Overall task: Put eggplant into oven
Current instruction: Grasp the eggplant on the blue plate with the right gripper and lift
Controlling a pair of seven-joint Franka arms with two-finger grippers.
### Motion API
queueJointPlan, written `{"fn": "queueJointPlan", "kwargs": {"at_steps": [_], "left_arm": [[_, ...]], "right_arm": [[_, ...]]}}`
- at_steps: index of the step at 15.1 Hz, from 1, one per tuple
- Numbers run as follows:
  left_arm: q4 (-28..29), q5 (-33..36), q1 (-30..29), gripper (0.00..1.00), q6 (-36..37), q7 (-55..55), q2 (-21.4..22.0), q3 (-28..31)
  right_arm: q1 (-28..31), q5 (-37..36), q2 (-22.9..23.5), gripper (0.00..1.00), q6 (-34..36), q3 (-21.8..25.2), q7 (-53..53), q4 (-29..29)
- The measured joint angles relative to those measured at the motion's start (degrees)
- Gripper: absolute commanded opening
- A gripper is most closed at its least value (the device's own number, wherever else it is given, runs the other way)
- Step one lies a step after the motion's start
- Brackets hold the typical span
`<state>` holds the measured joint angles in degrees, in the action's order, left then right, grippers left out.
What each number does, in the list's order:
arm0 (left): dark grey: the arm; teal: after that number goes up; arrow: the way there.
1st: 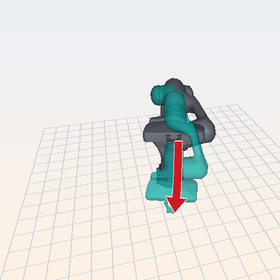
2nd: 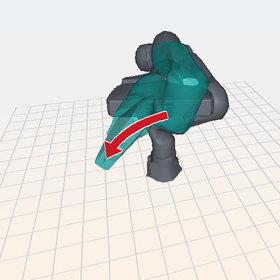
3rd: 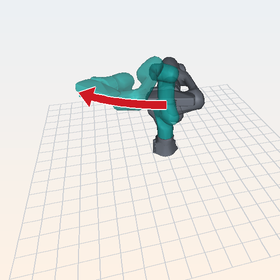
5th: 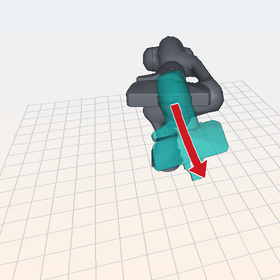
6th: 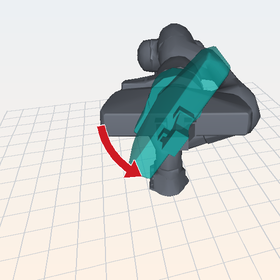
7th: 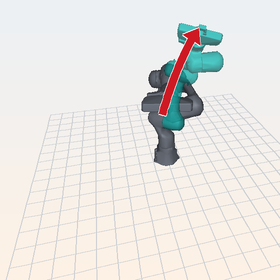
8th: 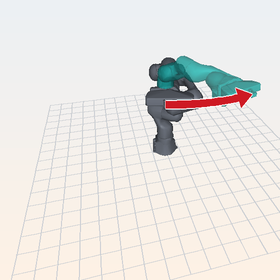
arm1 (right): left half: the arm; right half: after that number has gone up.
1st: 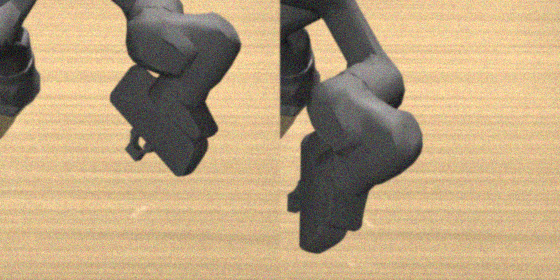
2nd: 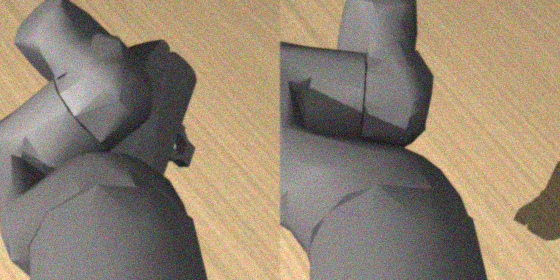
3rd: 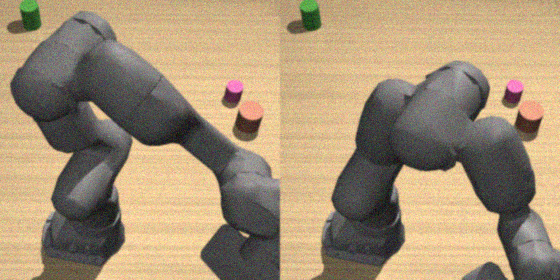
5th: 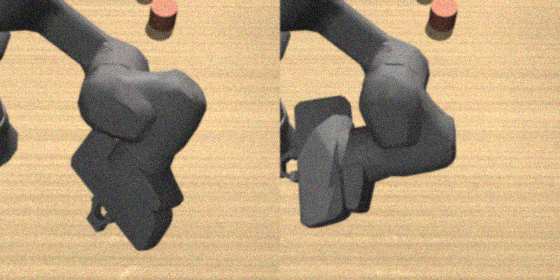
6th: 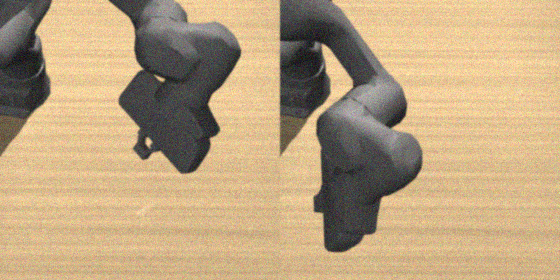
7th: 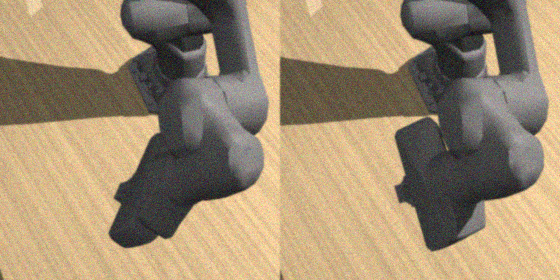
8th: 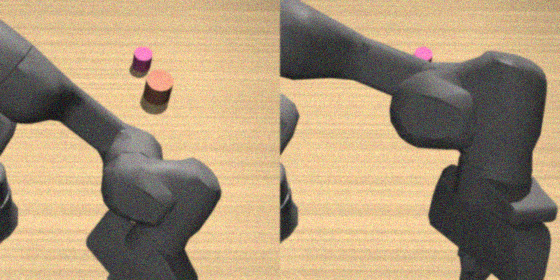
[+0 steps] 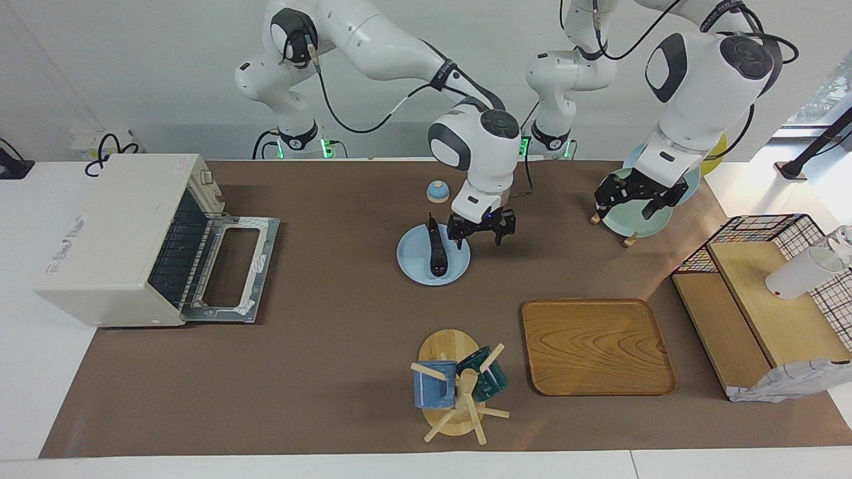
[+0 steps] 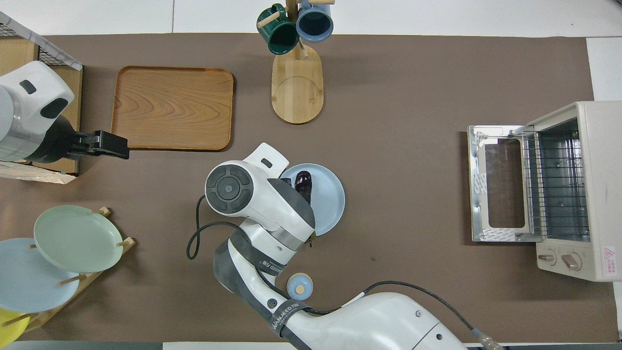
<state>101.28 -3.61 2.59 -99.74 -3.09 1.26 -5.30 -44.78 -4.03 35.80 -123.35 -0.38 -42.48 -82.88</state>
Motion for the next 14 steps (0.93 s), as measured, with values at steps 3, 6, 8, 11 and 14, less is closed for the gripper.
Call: {"fn": "queueJointPlan", "kwargs": {"at_steps": [3,6,8,11,14], "left_arm": [[0.32,0.02,-0.13,1.00,0.00,0.00,-0.01,0.00],[0.33,0.02,-0.14,1.00,0.00,0.00,-0.01,0.00],[0.33,0.03,-0.14,1.00,0.00,0.00,-0.01,0.00],[0.33,0.03,-0.14,1.00,0.01,0.00,-0.01,0.00],[0.33,0.03,-0.14,1.00,0.01,0.00,-0.01,0.00]], "right_arm": [[0.44,0.00,-0.02,0.62,-0.27,0.22,0.05,-1.52],[0.07,0.00,-0.13,0.56,-0.18,0.18,0.05,-3.06],[0.04,0.00,-0.38,0.53,0.17,0.16,0.05,-3.95],[0.04,0.00,-1.26,0.36,0.55,0.16,0.05,-5.89],[0.04,0.00,-1.73,0.00,0.55,0.15,0.05,-6.95]]}}
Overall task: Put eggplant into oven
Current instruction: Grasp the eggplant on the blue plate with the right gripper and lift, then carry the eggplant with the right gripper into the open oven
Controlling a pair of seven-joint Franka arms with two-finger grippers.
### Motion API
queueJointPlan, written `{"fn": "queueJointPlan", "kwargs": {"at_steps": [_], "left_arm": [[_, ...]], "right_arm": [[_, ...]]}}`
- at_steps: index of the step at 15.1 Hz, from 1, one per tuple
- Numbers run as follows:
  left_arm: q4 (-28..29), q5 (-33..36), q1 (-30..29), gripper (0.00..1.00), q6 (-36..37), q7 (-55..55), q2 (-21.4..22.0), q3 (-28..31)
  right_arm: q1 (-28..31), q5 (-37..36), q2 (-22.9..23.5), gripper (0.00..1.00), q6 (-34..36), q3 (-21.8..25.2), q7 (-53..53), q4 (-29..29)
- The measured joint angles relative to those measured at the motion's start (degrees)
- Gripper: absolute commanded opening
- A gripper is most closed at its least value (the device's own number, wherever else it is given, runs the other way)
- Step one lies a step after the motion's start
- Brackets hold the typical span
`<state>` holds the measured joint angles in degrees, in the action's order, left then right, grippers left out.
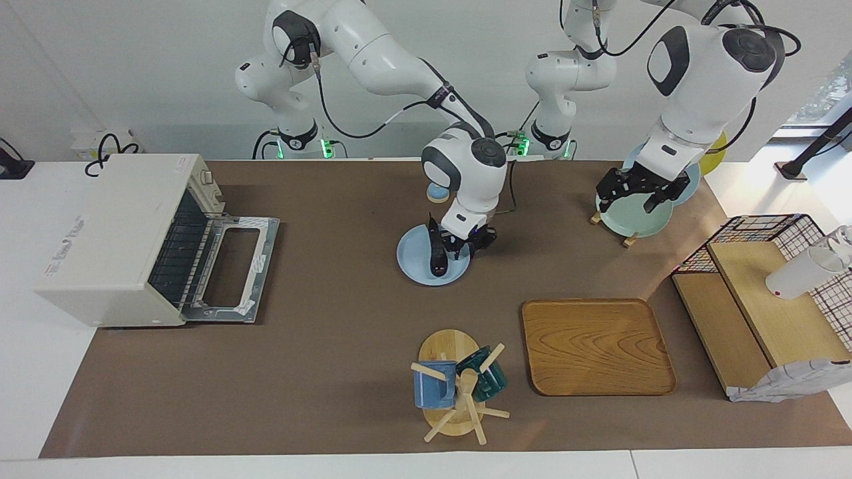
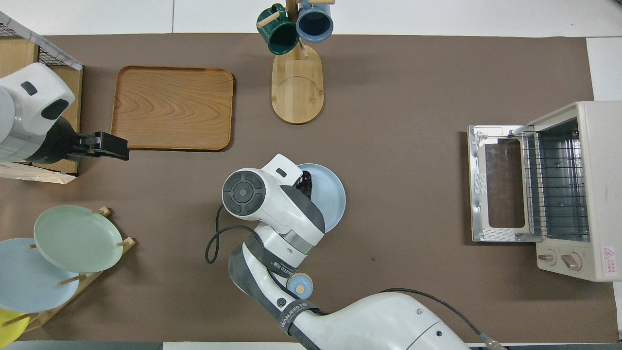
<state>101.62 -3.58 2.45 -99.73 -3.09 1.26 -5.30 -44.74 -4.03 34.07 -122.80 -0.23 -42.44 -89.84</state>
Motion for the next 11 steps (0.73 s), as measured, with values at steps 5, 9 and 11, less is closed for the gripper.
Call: {"fn": "queueJointPlan", "kwargs": {"at_steps": [5,9,11], "left_arm": [[-0.08,0.00,-0.01,1.00,0.16,0.00,0.01,0.00],[-4.20,1.51,-0.06,1.00,4.12,0.01,-0.25,0.27],[-8.11,2.13,-0.07,1.00,8.77,0.01,-0.60,0.48]], "right_arm": [[0.04,-1.58,-1.33,0.00,4.73,0.04,0.04,1.11],[0.97,-9.34,-2.84,0.00,14.56,0.28,1.40,4.79],[3.51,-9.84,-4.62,0.00,17.65,0.65,7.35,4.89]]}}
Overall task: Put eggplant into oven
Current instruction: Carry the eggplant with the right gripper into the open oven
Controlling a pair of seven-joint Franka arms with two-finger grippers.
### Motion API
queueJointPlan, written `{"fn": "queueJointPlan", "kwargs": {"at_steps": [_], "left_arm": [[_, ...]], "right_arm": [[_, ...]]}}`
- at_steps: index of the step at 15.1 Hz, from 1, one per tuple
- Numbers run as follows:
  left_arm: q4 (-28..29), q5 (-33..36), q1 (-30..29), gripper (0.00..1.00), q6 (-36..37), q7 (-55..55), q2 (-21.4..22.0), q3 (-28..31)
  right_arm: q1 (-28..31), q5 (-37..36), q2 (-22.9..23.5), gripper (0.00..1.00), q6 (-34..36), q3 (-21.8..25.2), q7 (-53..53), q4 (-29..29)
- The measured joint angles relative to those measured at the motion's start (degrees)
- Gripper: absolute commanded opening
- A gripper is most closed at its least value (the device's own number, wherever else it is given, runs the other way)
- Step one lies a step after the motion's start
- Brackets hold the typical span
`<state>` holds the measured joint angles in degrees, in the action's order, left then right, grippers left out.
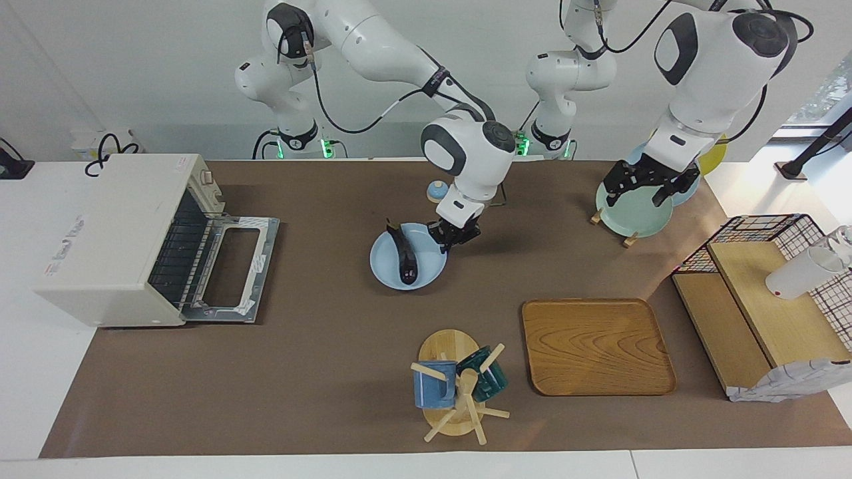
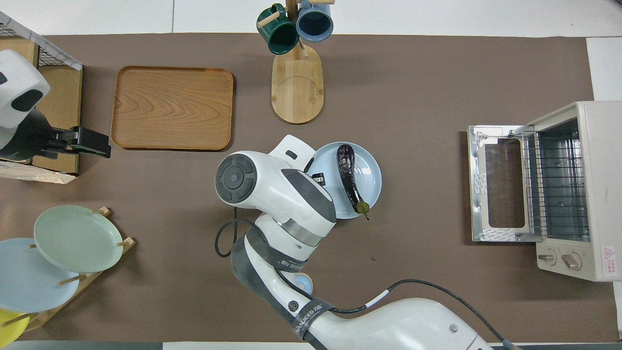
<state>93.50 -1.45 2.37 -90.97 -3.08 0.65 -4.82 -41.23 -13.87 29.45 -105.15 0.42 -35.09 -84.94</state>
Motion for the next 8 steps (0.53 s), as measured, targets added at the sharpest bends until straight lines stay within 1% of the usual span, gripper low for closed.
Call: {"fn": "queueJointPlan", "kwargs": {"at_steps": [2,3,4,6,8], "left_arm": [[-1.34,0.08,-0.01,1.00,2.41,0.00,0.01,0.06],[-1.19,0.09,-0.01,1.00,2.69,0.00,-0.02,0.03],[-0.85,0.08,-0.01,1.00,2.71,0.01,-0.02,0.00],[-0.34,0.08,-0.01,1.00,2.61,0.00,-0.05,-0.04],[-0.21,0.08,0.00,1.00,2.15,0.00,-0.05,-0.10]], "right_arm": [[4.01,-0.06,-2.78,0.00,2.05,0.19,6.39,-1.36],[6.28,-0.13,-4.72,0.00,2.23,0.23,9.24,-3.41],[8.63,-0.22,-7.11,0.00,2.09,0.27,11.87,-6.47],[13.38,-0.37,-13.07,0.00,-0.12,0.31,16.81,-14.74],[16.84,-1.13,-19.06,0.00,-1.89,0.32,19.83,-22.78]]}}
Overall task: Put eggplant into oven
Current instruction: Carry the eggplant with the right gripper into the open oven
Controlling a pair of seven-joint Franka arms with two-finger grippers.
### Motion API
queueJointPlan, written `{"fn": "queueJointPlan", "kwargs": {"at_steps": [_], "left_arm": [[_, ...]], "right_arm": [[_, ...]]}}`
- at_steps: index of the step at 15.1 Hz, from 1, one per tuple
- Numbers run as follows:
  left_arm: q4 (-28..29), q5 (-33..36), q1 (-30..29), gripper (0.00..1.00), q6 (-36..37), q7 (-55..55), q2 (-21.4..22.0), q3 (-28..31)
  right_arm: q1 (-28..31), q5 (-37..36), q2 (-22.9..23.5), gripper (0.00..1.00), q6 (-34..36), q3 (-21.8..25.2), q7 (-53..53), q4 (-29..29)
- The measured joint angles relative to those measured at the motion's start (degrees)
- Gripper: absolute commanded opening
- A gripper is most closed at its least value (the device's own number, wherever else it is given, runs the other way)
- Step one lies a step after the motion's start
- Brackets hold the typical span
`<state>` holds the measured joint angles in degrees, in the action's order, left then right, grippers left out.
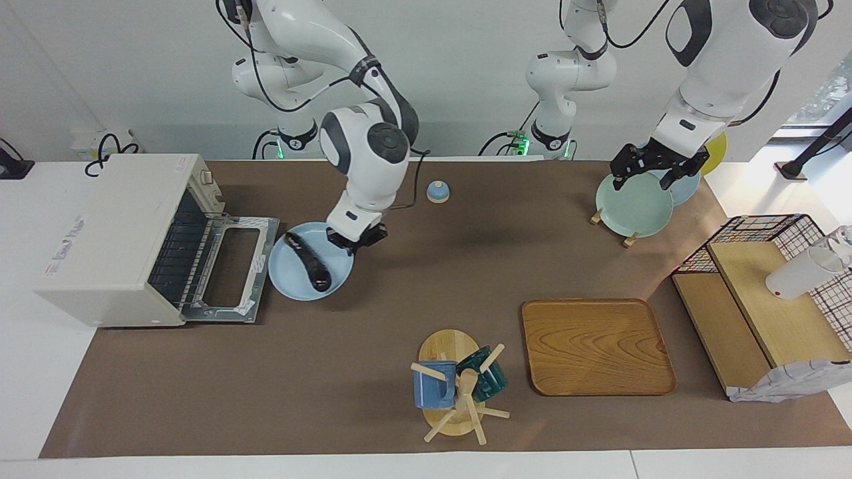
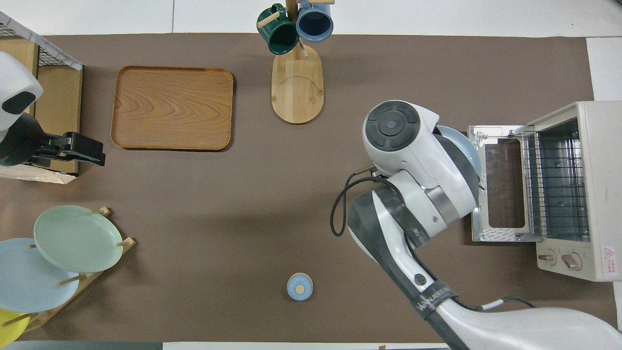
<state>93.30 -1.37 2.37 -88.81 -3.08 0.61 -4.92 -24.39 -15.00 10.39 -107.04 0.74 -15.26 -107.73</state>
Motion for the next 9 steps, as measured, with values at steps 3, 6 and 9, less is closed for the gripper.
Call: {"fn": "queueJointPlan", "kwargs": {"at_steps": [3,6,9], "left_arm": [[0.56,-0.02,0.03,1.00,-1.79,-0.28,-0.02,-0.08],[1.55,-0.02,0.09,1.00,-2.88,-0.76,-0.03,-0.19],[1.70,-0.02,0.10,1.00,-2.97,-0.91,-0.03,-0.21]], "right_arm": [[5.56,-1.05,-6.88,0.00,-0.62,-0.05,5.32,-7.62],[11.94,-1.10,-10.53,0.00,-1.31,-0.05,12.39,-11.15],[18.25,-1.10,-11.82,0.00,-3.01,-0.04,19.76,-13.32]]}}
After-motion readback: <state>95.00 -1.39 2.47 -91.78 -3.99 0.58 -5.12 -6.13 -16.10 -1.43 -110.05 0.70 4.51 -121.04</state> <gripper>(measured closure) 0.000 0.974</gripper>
